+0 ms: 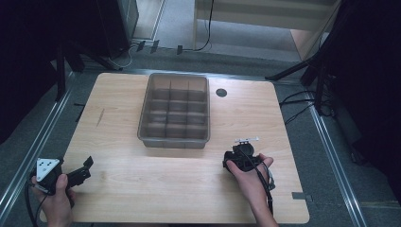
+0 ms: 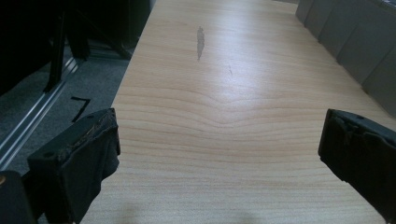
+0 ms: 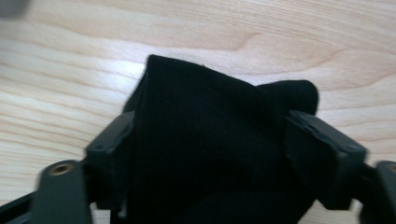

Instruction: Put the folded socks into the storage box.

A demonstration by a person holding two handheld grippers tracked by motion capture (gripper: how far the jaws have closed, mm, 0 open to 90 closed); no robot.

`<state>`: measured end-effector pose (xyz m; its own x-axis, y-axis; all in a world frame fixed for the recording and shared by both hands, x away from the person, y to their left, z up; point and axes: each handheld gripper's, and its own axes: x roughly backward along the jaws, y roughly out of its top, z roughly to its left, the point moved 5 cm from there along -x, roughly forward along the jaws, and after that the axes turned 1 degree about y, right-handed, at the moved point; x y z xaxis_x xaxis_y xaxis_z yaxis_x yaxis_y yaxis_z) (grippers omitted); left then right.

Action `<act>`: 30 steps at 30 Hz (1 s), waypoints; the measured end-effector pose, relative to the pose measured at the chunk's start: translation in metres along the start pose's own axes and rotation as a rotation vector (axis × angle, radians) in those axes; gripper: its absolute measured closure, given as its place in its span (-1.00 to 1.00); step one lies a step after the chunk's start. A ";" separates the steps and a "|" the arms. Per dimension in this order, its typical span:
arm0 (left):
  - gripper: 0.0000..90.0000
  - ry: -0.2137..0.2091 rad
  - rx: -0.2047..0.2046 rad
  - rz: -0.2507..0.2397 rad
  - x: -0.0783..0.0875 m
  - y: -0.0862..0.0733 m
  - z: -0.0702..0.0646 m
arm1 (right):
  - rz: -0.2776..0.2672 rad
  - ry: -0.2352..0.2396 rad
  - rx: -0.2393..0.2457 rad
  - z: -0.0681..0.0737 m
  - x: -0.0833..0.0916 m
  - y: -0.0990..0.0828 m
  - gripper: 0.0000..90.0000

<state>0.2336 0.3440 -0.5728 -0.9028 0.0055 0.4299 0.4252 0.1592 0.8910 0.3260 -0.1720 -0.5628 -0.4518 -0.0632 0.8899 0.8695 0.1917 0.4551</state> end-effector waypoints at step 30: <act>-1.00 -0.016 0.016 0.020 -0.001 0.000 0.002 | 0.004 0.047 0.167 -0.029 0.022 0.015 0.50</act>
<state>0.2348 0.3454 -0.5739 -0.8950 0.0250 0.4454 0.4426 0.1751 0.8794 0.3348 -0.1985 -0.5357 -0.4354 -0.1070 0.8938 0.8244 0.3516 0.4436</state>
